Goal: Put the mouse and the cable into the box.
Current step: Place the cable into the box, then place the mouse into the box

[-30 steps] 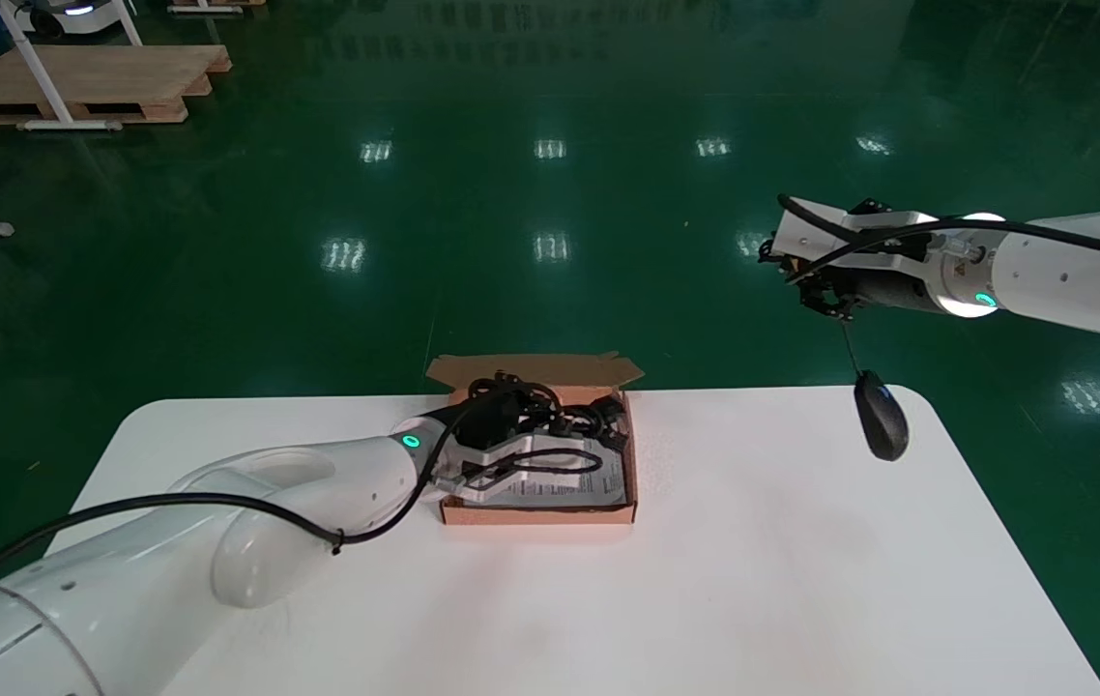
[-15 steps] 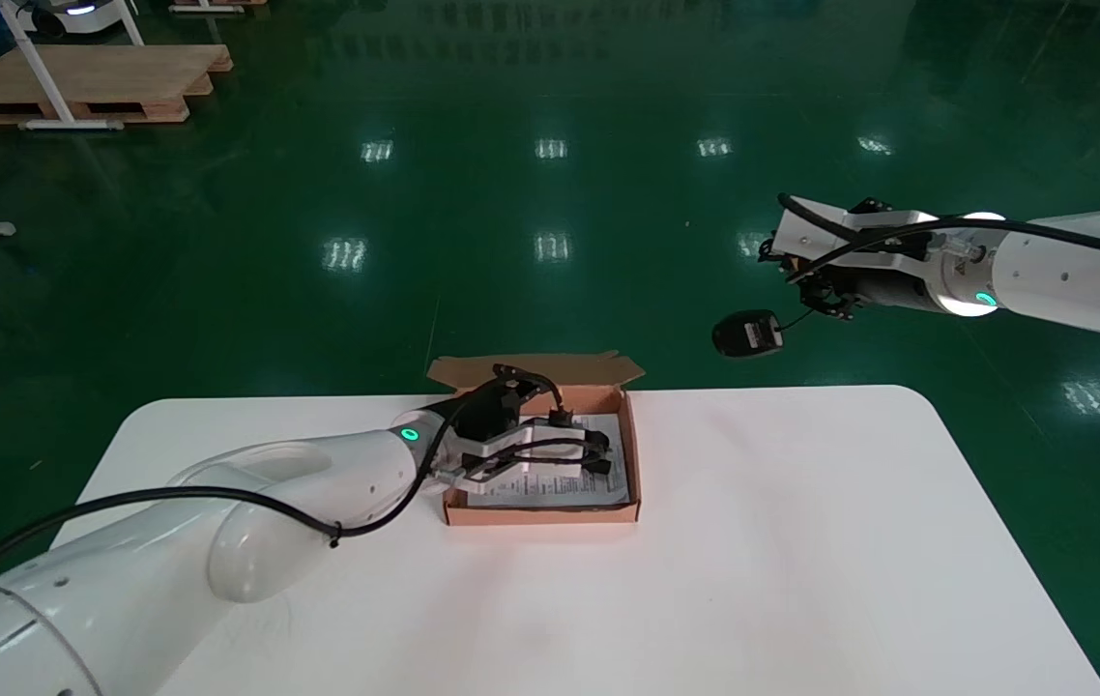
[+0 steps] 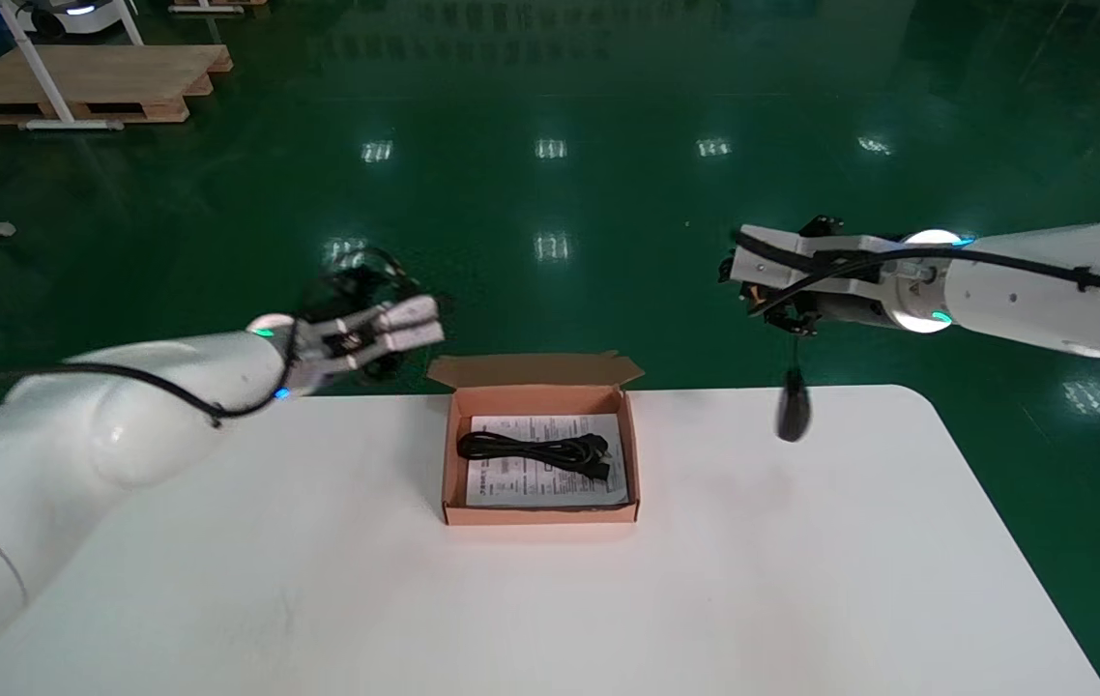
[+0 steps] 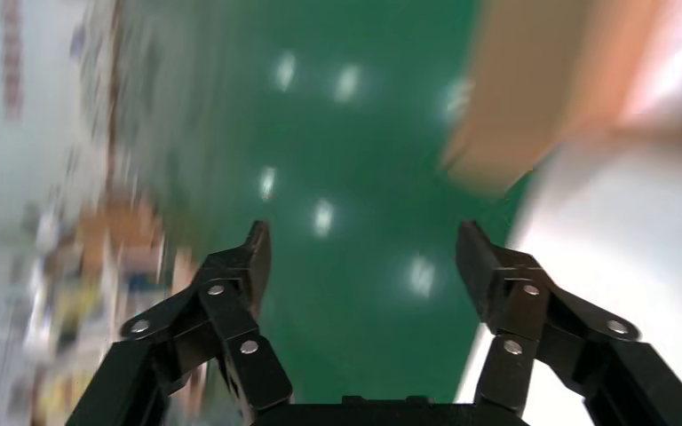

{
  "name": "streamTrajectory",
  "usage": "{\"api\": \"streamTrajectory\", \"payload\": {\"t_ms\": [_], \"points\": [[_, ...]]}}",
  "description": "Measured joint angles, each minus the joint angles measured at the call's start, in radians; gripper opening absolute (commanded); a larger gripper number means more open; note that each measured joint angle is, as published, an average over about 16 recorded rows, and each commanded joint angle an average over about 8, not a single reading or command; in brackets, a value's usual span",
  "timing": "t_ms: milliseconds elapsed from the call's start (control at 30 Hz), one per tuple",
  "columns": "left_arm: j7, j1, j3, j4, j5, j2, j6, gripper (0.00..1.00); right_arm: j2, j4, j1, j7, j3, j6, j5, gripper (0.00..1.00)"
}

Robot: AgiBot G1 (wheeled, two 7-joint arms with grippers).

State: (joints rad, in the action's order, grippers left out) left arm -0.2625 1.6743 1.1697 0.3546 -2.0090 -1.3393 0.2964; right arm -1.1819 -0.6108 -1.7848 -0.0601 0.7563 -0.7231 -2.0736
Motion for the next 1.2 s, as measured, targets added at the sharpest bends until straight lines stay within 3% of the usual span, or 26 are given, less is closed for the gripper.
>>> {"api": "streamTrajectory", "payload": {"t_ms": [233,467,733,1067,1100,1200], "points": [[-0.127,0.078,0.014,-0.186,-0.069,-0.009,0.000,1.00,-0.093,0.027,0.008,0.063,0.006,0.044,0.045,0.00],[-0.237,0.099,0.054,-0.229,-0.140,-0.020,0.016,1.00,-0.170,0.009,0.016,0.155,0.056,0.065,0.156,0.00],[-0.353,0.099,0.096,-0.201,-0.212,-0.018,0.034,1.00,-0.192,-0.076,0.039,0.212,0.210,0.071,0.299,0.00],[-0.477,0.099,0.137,-0.168,-0.292,-0.015,0.055,1.00,-0.195,-0.101,0.051,0.157,0.433,0.131,0.373,0.00],[-0.487,0.099,0.141,-0.166,-0.298,-0.015,0.057,1.00,-0.195,-0.098,0.051,0.149,0.451,0.137,0.376,0.05],[-0.510,0.099,0.148,-0.159,-0.314,-0.014,0.061,1.00,-0.195,-0.089,0.052,0.127,0.493,0.155,0.380,0.43]]}}
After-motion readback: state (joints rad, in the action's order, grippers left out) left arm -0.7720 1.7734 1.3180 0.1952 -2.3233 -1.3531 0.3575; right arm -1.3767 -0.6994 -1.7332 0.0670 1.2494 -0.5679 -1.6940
